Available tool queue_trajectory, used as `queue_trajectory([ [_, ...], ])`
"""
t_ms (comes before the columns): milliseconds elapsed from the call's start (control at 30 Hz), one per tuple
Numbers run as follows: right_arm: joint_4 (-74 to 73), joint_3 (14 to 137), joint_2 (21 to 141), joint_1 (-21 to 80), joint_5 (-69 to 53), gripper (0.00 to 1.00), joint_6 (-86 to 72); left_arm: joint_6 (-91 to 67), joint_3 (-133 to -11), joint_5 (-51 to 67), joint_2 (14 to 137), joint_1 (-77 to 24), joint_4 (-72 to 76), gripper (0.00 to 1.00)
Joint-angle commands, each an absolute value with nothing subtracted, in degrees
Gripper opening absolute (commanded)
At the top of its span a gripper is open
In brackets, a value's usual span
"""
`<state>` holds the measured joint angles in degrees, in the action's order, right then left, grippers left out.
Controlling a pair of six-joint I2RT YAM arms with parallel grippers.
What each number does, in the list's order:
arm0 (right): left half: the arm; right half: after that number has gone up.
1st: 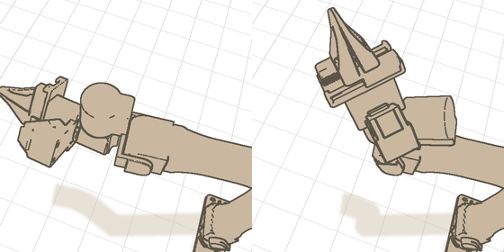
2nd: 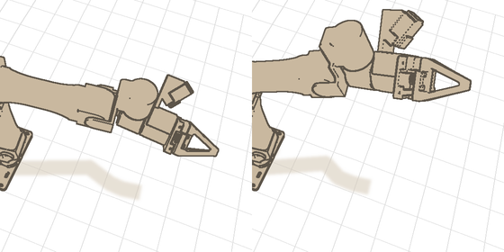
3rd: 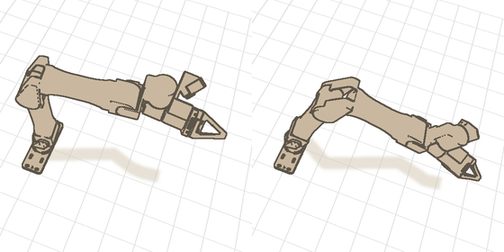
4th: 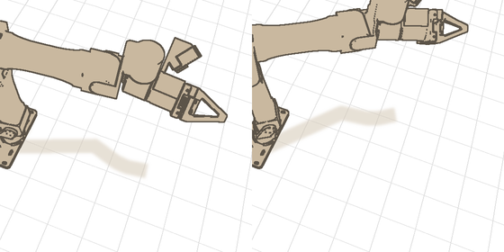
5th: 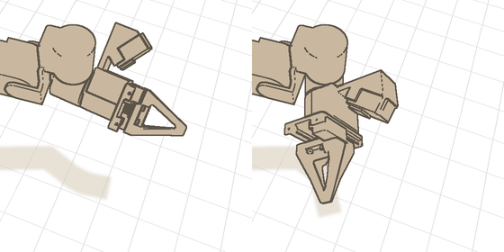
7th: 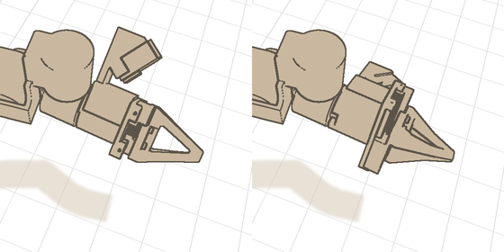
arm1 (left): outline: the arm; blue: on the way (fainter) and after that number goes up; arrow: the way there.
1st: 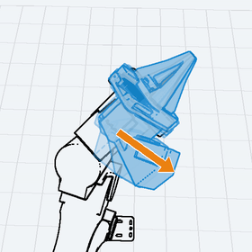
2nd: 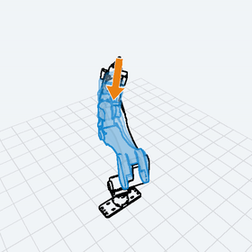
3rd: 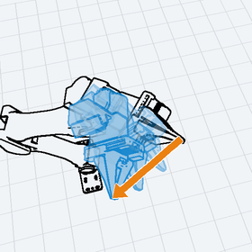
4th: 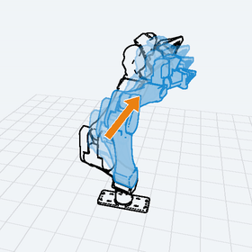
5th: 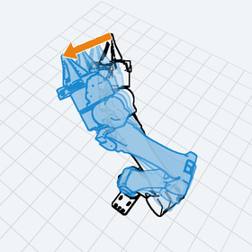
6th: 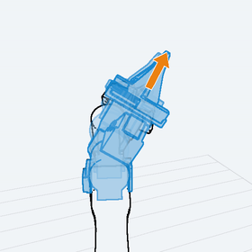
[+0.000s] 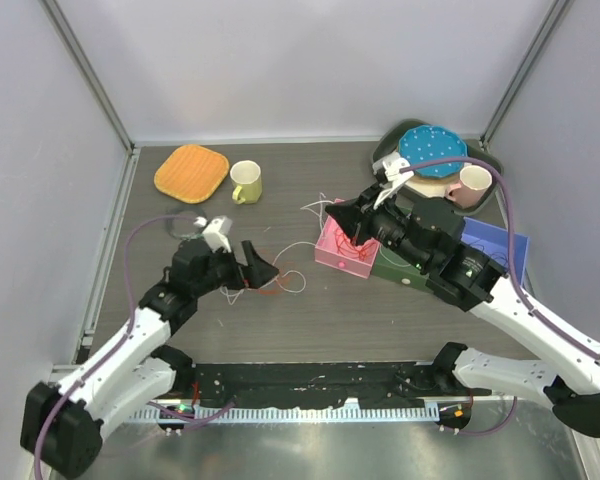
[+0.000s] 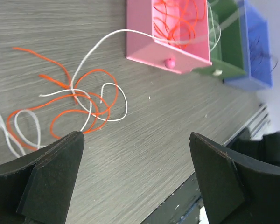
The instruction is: Untangle the cables
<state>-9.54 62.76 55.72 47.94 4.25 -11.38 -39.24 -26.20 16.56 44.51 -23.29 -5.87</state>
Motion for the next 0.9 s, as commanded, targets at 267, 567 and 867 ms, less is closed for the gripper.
queue_trajectory([
  [267,-4.83,65.30,51.95,48.08,1.94,0.01,-16.87,-20.40,-46.04,7.99,77.06,-28.56,-7.74,0.99],
  [567,-7.11,68.99,48.78,47.99,8.96,0.01,-15.73,-19.42,-48.69,13.01,89.81,-28.56,-5.19,0.93],
  [867,-7.03,68.55,48.95,48.08,5.97,0.01,-15.82,-21.35,-55.19,12.48,97.56,-28.56,-6.42,0.68],
])
